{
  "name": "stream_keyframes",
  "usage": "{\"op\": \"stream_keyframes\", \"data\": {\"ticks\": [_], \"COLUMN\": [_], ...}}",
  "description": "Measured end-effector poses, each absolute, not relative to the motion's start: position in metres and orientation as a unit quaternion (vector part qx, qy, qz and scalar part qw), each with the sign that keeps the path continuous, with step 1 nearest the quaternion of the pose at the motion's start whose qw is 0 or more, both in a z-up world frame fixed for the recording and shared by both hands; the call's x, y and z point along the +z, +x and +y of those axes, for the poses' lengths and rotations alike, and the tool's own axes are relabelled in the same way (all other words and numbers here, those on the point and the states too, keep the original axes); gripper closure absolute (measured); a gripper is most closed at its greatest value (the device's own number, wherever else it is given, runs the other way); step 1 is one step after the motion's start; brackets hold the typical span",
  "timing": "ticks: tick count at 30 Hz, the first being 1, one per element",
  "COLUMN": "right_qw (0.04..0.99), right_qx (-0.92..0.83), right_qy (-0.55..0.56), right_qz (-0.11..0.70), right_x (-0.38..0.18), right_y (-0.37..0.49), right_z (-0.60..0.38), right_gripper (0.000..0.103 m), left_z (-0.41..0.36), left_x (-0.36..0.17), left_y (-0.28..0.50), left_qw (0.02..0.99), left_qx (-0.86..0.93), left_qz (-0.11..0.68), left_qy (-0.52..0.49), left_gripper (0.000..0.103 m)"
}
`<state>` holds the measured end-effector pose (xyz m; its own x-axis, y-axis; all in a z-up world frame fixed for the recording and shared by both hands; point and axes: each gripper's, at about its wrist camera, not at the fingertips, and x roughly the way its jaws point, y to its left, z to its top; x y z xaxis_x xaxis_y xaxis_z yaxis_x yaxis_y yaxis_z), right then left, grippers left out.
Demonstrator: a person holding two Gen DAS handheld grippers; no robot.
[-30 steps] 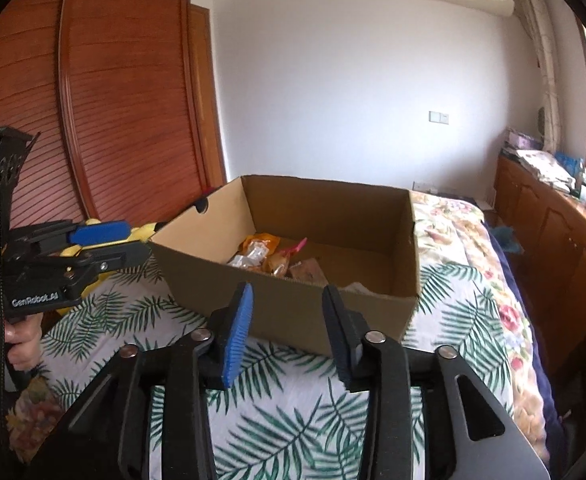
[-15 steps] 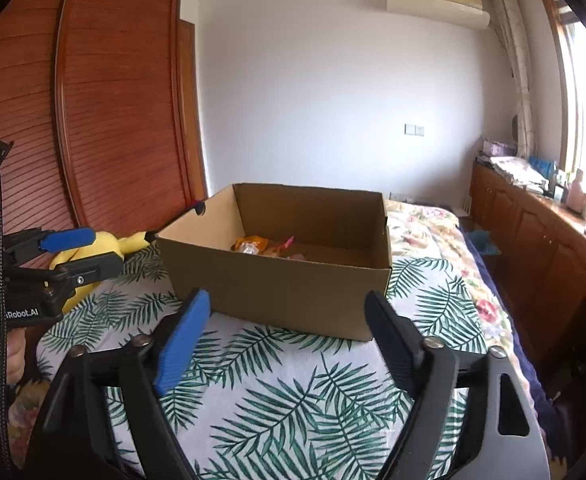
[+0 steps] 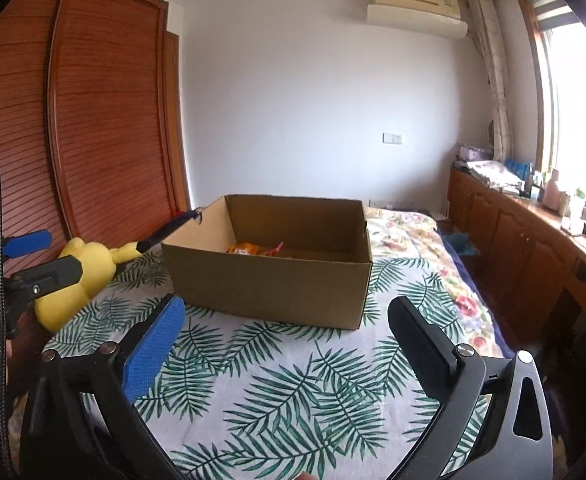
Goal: Organize snacks
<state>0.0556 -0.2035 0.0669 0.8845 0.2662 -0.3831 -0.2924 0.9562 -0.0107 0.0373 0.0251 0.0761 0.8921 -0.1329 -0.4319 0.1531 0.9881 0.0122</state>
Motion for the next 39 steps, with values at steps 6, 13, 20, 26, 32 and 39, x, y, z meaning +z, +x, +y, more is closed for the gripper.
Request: {"op": "stream_keyframes", "data": {"ticks": [6, 13, 20, 26, 32, 39], "right_qw": [0.976, 0.979, 0.979, 0.979, 0.977, 0.976], "right_qx": [0.125, 0.11, 0.105, 0.101, 0.105, 0.101], "right_qy": [-0.029, -0.029, -0.02, -0.02, -0.014, -0.015], "right_qz": [0.178, 0.172, 0.174, 0.177, 0.185, 0.19], "right_x": [0.076, 0.078, 0.074, 0.068, 0.057, 0.043], "right_y": [0.033, 0.013, -0.002, -0.011, -0.017, -0.019], "right_z": [-0.205, -0.209, -0.216, -0.218, -0.216, -0.216], "right_gripper": [0.0, 0.0, 0.0, 0.0, 0.0, 0.0], "left_z": [0.028, 0.023, 0.022, 0.022, 0.025, 0.024], "left_x": [0.082, 0.077, 0.062, 0.053, 0.045, 0.028], "left_y": [0.007, -0.016, -0.028, -0.029, -0.028, -0.024], "left_qw": [0.978, 0.979, 0.977, 0.976, 0.976, 0.973], "left_qx": [-0.037, -0.035, -0.03, -0.023, -0.019, -0.015], "left_qz": [0.203, 0.201, 0.212, 0.216, 0.217, 0.229], "left_qy": [0.012, 0.013, 0.01, 0.013, 0.005, 0.004], "left_gripper": [0.0, 0.0, 0.0, 0.0, 0.0, 0.0]}}
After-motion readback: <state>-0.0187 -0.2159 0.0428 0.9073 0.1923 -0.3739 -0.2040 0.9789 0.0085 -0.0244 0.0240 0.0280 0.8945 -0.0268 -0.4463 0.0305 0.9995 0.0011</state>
